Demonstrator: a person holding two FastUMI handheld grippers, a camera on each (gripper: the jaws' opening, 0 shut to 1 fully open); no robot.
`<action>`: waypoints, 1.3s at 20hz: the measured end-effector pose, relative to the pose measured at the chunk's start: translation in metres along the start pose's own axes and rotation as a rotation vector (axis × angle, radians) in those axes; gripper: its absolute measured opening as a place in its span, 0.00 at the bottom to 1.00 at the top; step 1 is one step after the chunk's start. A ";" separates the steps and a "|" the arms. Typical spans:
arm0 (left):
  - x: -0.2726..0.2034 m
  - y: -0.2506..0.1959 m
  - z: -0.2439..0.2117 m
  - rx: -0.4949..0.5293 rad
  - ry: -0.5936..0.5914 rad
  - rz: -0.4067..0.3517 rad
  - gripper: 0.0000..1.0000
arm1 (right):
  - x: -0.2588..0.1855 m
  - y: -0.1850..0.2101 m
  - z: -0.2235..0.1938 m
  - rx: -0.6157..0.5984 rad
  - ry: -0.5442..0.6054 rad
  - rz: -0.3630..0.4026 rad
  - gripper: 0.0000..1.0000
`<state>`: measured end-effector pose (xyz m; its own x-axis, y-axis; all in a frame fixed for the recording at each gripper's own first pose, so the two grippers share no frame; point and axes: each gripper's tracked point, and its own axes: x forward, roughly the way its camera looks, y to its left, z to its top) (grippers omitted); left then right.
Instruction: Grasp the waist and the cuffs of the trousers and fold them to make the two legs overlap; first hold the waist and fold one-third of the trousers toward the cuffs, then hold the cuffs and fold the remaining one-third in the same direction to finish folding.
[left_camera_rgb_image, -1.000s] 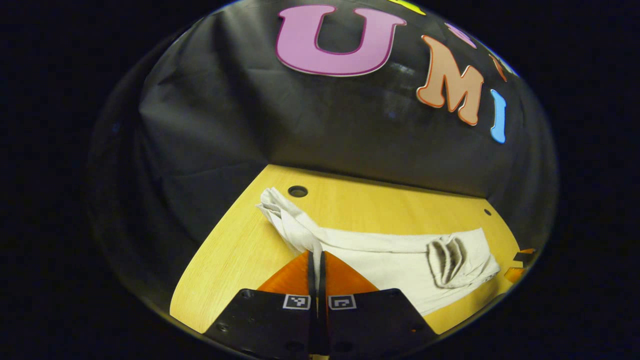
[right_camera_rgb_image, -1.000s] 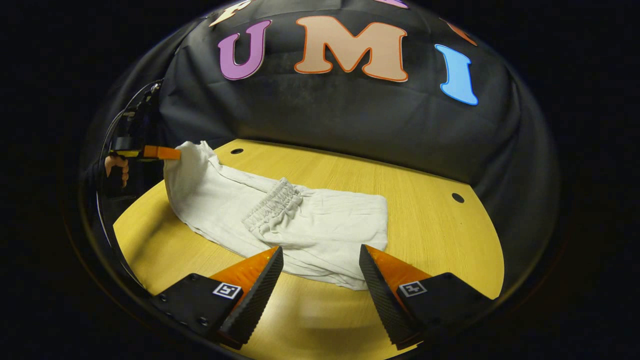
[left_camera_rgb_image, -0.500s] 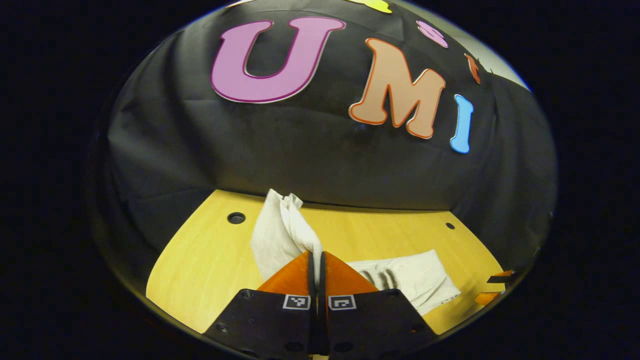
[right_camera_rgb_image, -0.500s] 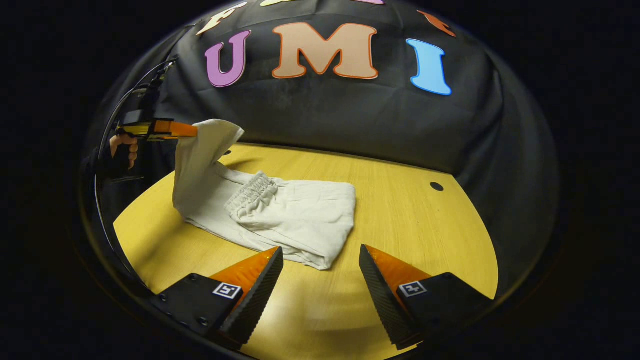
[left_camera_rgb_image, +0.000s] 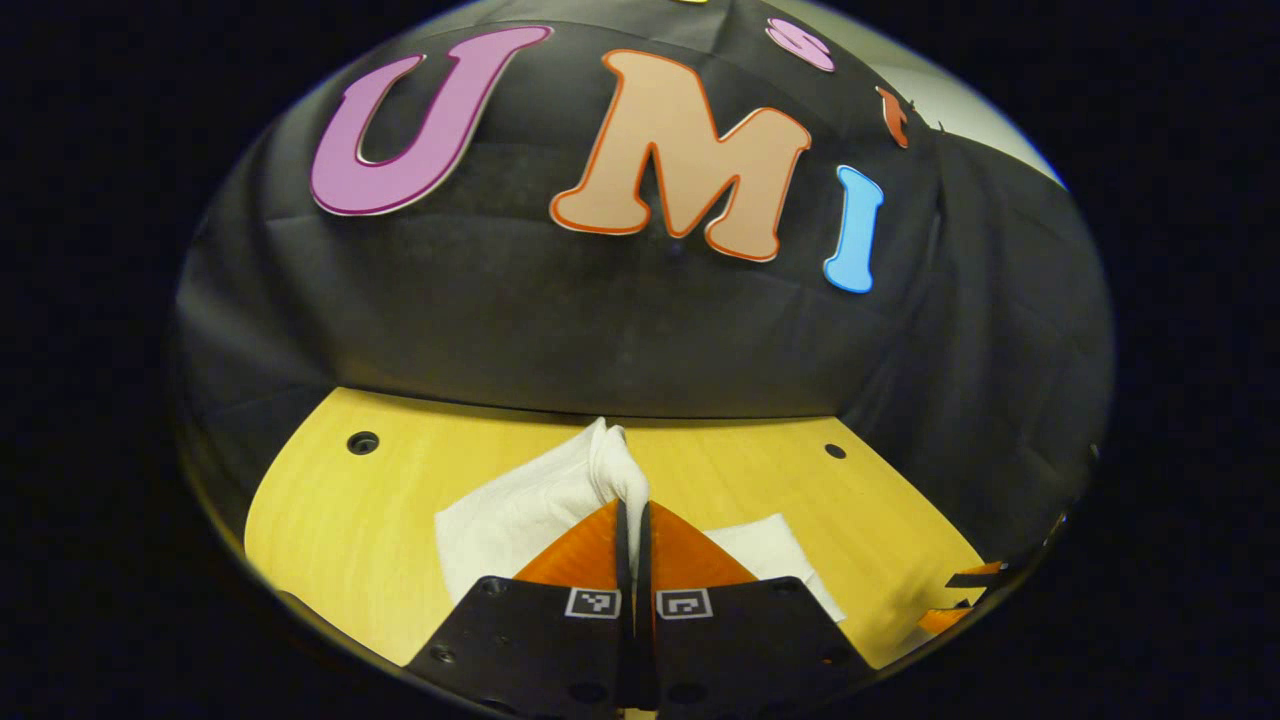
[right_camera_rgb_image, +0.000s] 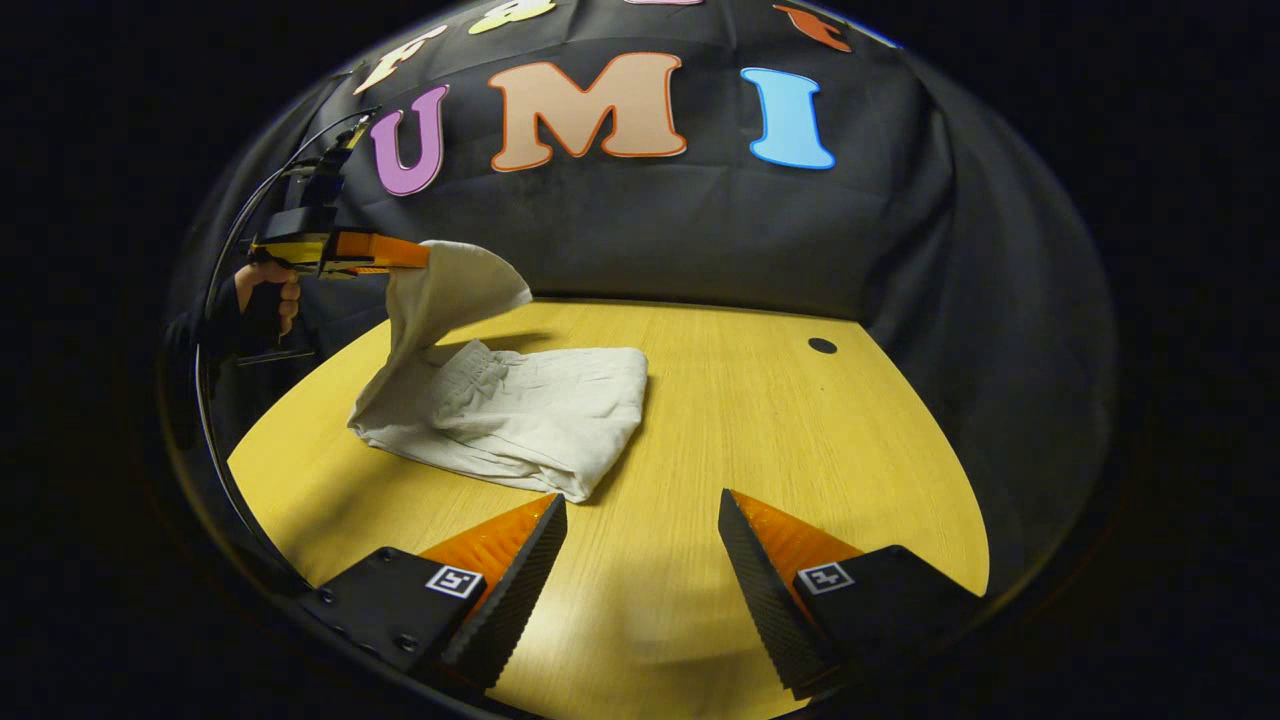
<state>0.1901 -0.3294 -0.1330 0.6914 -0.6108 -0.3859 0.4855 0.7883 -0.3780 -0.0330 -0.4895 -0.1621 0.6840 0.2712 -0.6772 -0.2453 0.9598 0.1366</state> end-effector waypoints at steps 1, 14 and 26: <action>0.004 -0.013 0.000 0.006 0.001 -0.019 0.00 | -0.001 -0.003 -0.003 0.005 0.001 -0.004 0.99; 0.035 -0.128 -0.093 0.193 0.135 -0.150 0.00 | -0.004 -0.031 -0.007 0.064 -0.001 -0.003 0.97; -0.030 -0.122 -0.074 0.286 -0.002 -0.100 0.95 | -0.002 -0.007 0.077 0.049 -0.177 0.014 0.99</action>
<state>0.0708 -0.4129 -0.1374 0.6335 -0.6863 -0.3574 0.6819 0.7134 -0.1613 0.0201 -0.4912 -0.1066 0.7920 0.2887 -0.5380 -0.2245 0.9571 0.1830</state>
